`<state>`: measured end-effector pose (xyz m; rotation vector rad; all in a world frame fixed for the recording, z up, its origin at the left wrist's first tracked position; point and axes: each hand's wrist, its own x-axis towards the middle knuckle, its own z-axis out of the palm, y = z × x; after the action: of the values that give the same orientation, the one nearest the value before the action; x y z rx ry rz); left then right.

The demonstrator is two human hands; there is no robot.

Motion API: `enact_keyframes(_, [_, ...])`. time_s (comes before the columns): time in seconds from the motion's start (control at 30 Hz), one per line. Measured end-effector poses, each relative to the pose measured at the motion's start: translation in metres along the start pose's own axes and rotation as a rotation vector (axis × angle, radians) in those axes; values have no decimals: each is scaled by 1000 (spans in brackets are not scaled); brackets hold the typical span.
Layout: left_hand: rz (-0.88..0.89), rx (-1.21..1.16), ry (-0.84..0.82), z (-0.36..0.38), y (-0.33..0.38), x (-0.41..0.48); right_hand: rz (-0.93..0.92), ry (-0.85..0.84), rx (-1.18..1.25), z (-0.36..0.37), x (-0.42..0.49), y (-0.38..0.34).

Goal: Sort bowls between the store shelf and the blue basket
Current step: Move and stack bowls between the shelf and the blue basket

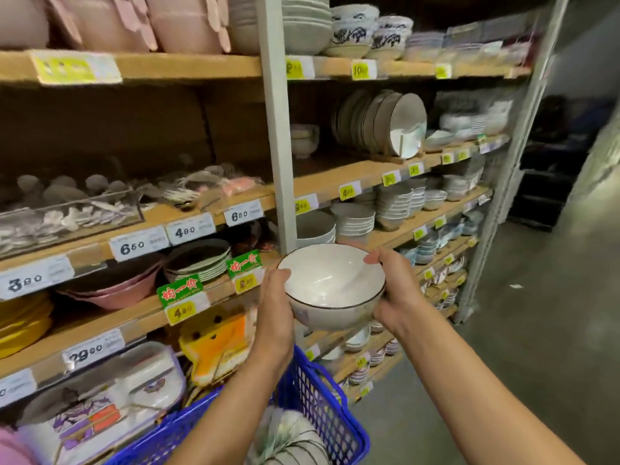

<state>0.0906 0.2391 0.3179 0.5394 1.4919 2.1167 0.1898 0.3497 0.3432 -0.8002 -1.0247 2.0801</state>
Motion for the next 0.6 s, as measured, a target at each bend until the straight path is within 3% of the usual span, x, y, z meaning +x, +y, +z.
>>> enact_keyframes(0.33, [33,-38,27,162,-35,9,-35,-12,-13,-110,44,-107])
enact_keyframes(0.6, [53,-5,16,241,-31,48,-40,-41,-24,-144,96,-172])
